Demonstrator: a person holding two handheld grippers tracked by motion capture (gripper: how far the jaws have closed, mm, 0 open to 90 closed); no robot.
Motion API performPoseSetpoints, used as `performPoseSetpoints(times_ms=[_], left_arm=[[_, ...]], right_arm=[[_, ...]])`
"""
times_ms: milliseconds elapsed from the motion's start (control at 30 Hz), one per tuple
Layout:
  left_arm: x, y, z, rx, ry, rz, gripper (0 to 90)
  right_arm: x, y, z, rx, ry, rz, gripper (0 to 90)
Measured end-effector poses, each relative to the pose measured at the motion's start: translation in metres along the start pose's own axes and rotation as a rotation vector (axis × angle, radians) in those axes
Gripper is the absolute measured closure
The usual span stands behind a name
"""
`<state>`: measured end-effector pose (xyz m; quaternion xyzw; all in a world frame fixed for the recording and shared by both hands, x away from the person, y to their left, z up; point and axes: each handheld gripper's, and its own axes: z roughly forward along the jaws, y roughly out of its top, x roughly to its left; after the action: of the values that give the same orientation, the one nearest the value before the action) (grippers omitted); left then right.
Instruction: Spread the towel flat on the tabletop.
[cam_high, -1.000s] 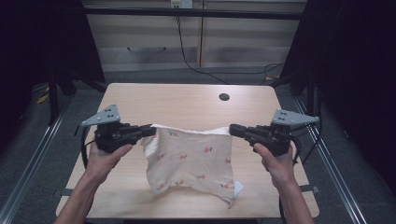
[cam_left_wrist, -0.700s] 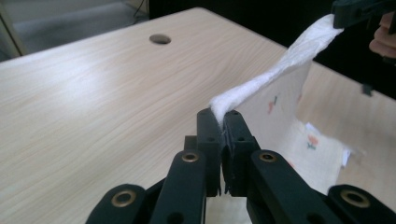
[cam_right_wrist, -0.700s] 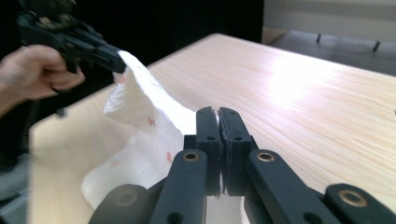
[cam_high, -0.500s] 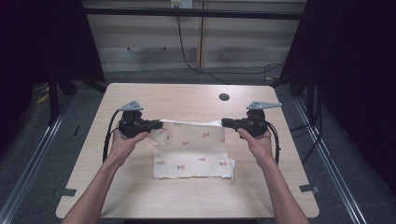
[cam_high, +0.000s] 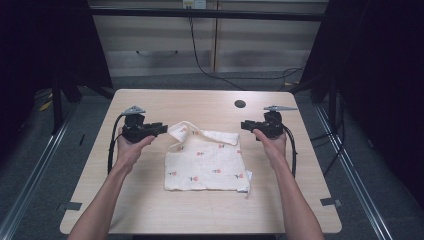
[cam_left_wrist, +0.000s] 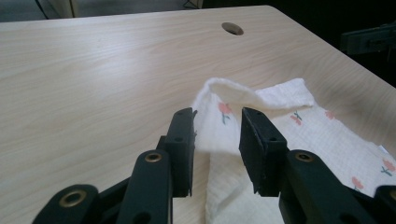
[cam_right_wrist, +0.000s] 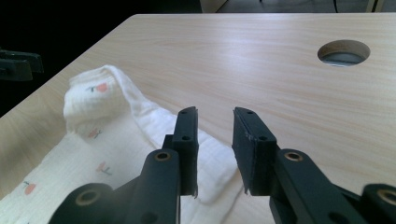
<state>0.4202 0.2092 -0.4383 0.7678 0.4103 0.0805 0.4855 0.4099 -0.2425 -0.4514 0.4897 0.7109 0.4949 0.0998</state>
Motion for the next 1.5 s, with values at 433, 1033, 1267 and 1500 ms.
performPoseSetpoints(times_ms=[433,1033,1267,1500], left_arm=[[-0.005,-0.024,-0.004,0.022,-0.043,-0.011,64.1],[-0.048,-0.079,-0.046,0.092,-0.153,0.092,68.1],[-0.05,-0.098,-0.037,0.151,-0.174,0.107,74.4],[-0.058,-0.104,-0.032,0.19,-0.205,0.151,74.4]], right_arm=[[0.014,-0.005,-0.024,0.02,0.027,-0.07,67.3],[0.053,-0.067,-0.067,0.118,0.112,-0.186,66.3],[0.058,-0.089,-0.07,0.178,0.126,-0.201,71.5],[0.058,-0.106,-0.065,0.227,0.124,-0.207,74.6]])
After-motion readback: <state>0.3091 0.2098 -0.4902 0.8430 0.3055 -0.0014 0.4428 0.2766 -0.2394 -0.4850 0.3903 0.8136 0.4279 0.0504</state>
